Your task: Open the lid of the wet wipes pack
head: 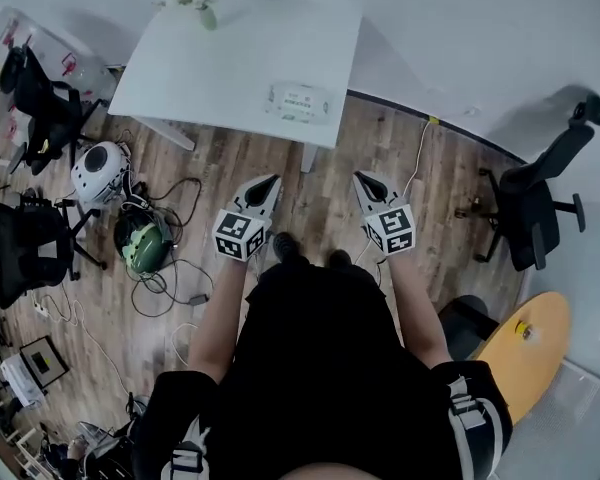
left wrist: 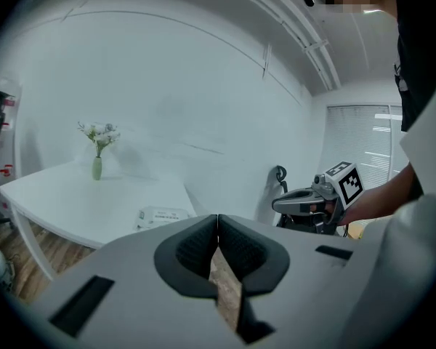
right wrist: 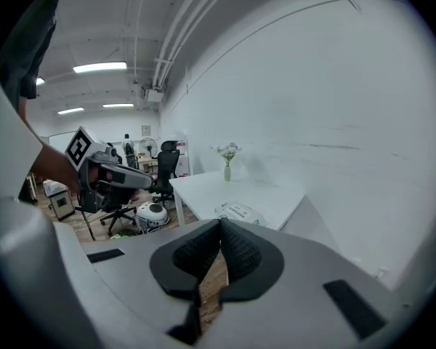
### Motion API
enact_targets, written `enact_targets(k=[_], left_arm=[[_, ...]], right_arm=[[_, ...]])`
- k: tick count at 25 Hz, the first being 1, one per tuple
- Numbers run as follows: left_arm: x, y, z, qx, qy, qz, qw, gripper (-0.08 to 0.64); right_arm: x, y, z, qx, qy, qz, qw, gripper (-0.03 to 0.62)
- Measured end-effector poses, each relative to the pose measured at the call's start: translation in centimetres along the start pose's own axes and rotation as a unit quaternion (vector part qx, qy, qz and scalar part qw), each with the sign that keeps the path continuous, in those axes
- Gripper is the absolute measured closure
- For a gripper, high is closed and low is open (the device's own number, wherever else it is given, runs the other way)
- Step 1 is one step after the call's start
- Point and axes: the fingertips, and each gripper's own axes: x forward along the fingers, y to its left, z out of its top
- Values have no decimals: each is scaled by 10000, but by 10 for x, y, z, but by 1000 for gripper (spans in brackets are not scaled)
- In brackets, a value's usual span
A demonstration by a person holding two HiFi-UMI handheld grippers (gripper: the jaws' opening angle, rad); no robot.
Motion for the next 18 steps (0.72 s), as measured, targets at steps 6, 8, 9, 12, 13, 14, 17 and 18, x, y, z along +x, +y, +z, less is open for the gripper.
enact_targets(k=[6,8,9,12,13,14,17,18], left_arm=[[6,27,2,92,103,-303,9994,537],[4,35,-2,100,173,-342,9992,537],[4,40,-4,105,206,-343,9991,537],[6,55,-5,70,243,-289,9993,537],[7,58,-5,44,246,-259,9994,537],[8,63,-6,23,256,-223,9994,537],[15,76,-6,-40,304,-63,9995,537],[18,80,-5,-69,313,0,9995,537]], right_arm=[[22,5,2,136,45,-275,9995,575],[29,9,3,168,62,-305,9994,576],[33,11,3,184,62,-303,9994,575],[45,15,1,188,129,-220,9995,575],[50,15,-2,171,178,-172,9995,575],[55,15,-5,154,223,-120,9996,575],[75,8,-4,141,276,53,9995,575],[82,4,-1,132,274,118,9995,575]])
